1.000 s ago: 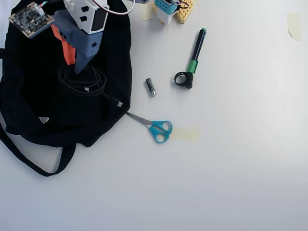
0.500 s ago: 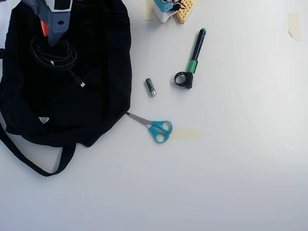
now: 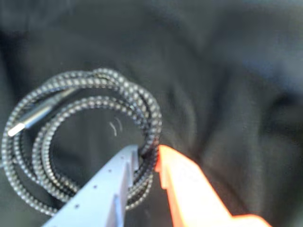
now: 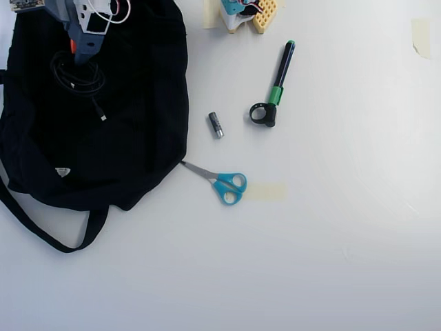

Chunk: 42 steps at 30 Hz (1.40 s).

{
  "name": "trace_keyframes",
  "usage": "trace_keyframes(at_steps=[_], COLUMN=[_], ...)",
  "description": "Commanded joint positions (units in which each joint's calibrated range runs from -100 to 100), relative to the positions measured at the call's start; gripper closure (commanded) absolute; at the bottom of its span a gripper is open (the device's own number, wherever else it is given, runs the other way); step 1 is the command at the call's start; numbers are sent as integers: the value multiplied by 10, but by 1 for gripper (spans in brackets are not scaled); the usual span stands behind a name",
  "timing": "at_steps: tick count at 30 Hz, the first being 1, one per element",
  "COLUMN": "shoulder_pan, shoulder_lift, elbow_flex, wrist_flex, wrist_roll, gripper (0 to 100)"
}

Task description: Put the cable into the black bag

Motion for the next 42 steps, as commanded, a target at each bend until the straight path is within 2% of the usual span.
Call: trace_keyframes(at_steps=[1, 3, 4, 6, 8, 10, 13, 16, 18, 21, 24, 25, 31, 38, 42], shoulder_pan=[13, 14, 14, 14, 14, 9, -9, -123, -202, -319, -385, -394, -417, -441, -451], shoulder_lift=[-34, -36, -36, -36, -37, -67, -220, -277, -278, -289, -390, -457, -575, -611, -640], elbow_flex=[34, 37, 36, 36, 34, 1, 4, 6, 25, 41, 170, 231, 330, 331, 331], wrist_flex=[-9, -3, -3, -3, -3, 75, 155, 199, 196, 208, 204, 206, 212, 312, 333], wrist_roll=[-1, -22, -22, -22, -22, -22, -23, -24, -63, -41, -38, -36, -34, -34, -35], gripper=[98, 95, 86, 73, 72, 73, 74, 98, 98, 98, 98, 98, 98, 98, 98])
